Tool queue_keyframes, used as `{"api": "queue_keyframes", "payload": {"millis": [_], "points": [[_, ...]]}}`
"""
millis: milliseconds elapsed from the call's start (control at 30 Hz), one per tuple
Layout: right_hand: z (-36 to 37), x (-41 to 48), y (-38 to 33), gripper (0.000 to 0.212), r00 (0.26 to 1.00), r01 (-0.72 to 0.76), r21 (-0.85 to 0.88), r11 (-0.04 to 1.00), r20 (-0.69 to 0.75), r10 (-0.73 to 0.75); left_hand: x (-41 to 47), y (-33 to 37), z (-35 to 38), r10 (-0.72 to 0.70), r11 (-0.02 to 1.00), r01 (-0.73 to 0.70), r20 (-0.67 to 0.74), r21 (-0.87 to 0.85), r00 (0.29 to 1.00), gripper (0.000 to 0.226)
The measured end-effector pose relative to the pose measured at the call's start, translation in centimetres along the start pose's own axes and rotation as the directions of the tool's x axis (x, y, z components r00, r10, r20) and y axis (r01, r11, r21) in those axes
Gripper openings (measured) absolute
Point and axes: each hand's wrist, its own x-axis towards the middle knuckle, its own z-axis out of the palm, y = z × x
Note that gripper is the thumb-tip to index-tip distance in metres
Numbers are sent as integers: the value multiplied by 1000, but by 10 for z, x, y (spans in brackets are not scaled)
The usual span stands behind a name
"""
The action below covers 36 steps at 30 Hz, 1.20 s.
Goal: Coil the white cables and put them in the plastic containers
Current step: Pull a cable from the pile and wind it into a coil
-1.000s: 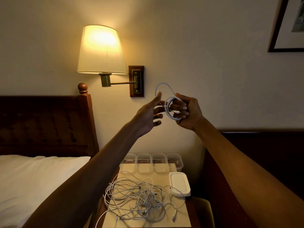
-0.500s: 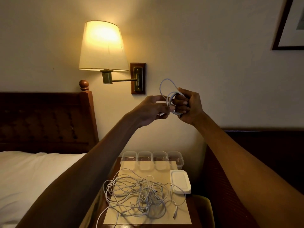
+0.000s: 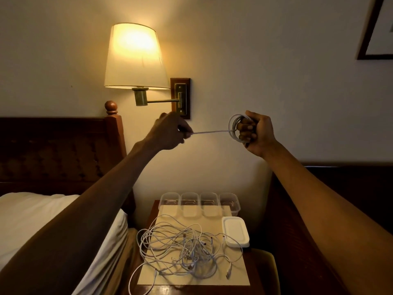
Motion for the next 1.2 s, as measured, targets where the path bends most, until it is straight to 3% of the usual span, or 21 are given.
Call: {"api": "queue_keyframes", "payload": {"millis": [100,200,267,367,433,500,567,667,733,933,1067,1200], "points": [[-3,-3,-1,42,999,-47,-34,998,7,47,0,-29,7,103,978,-45,-284,205,953,16],[5,-5,4,52,986,-131,-62,989,95,137,-5,-37,23,63,961,50,-395,270,916,17],[14,-7,9,56,967,-183,-36,982,176,187,-8,-37,37,-63,962,160,-390,222,919,16],[24,-6,16,56,935,-252,39,967,268,232,-7,-33,56,-221,963,251,-248,95,943,16],[29,-4,19,54,924,-273,72,959,296,241,-5,-23,60,-361,926,335,-155,-175,919,14],[32,-4,20,55,922,-273,75,959,304,239,-8,-7,60,-496,696,437,58,-569,866,7],[33,-5,19,57,921,-268,59,962,307,238,-11,11,57,-492,352,473,270,-807,828,10],[36,-7,20,54,935,-243,47,969,277,221,-13,31,53,-445,-36,394,367,-919,817,13],[37,-7,23,54,946,-221,38,974,251,205,-12,41,53,-415,-157,333,368,-930,832,14],[38,-3,25,40,968,-159,83,984,208,139,-12,56,56,-453,-206,291,355,-934,818,19],[38,-1,25,38,975,-106,29,994,198,98,-12,57,55,-424,-82,467,455,-880,783,20],[37,-2,27,37,992,-39,-44,998,116,44,-17,56,54,-383,-32,527,497,-849,778,22]]}}
